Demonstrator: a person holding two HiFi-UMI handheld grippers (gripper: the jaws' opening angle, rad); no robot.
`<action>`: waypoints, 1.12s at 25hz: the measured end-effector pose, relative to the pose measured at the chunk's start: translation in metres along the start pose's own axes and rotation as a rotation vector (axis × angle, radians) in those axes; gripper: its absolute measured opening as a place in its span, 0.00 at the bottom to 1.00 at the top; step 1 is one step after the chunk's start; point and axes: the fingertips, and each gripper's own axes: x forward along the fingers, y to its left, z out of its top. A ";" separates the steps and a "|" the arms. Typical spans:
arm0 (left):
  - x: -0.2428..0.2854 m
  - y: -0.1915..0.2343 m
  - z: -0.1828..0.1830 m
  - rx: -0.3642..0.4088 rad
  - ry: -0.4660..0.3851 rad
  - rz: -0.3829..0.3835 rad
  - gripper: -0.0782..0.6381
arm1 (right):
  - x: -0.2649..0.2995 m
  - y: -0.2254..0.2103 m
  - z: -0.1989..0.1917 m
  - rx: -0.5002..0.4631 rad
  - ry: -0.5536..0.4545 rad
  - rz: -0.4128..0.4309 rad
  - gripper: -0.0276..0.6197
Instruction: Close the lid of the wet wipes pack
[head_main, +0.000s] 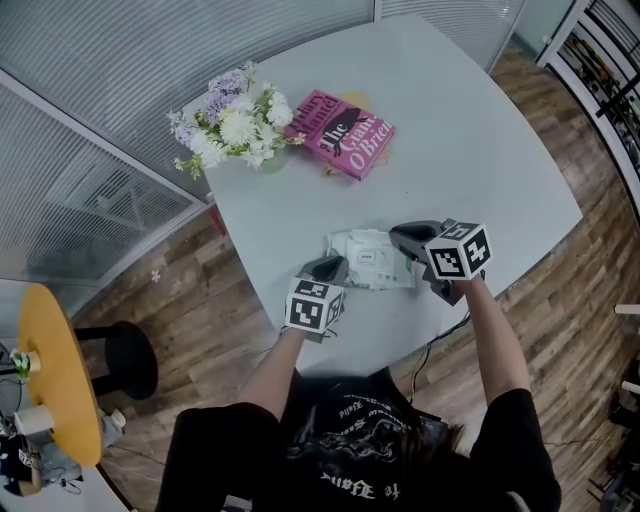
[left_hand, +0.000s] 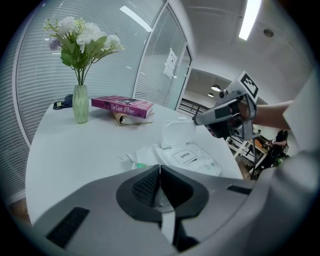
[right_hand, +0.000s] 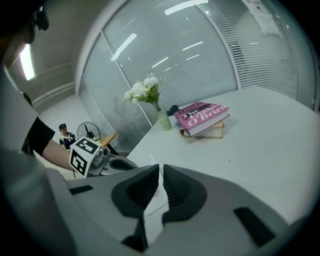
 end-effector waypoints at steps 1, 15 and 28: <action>0.000 0.000 0.000 0.001 0.002 0.003 0.12 | -0.001 0.004 -0.002 -0.029 0.002 -0.008 0.08; -0.013 0.000 0.005 -0.081 -0.048 0.013 0.12 | -0.007 0.017 -0.028 -0.120 -0.023 -0.128 0.11; -0.027 -0.034 0.023 -0.073 -0.130 -0.058 0.12 | -0.002 0.026 -0.061 -0.079 -0.051 -0.204 0.12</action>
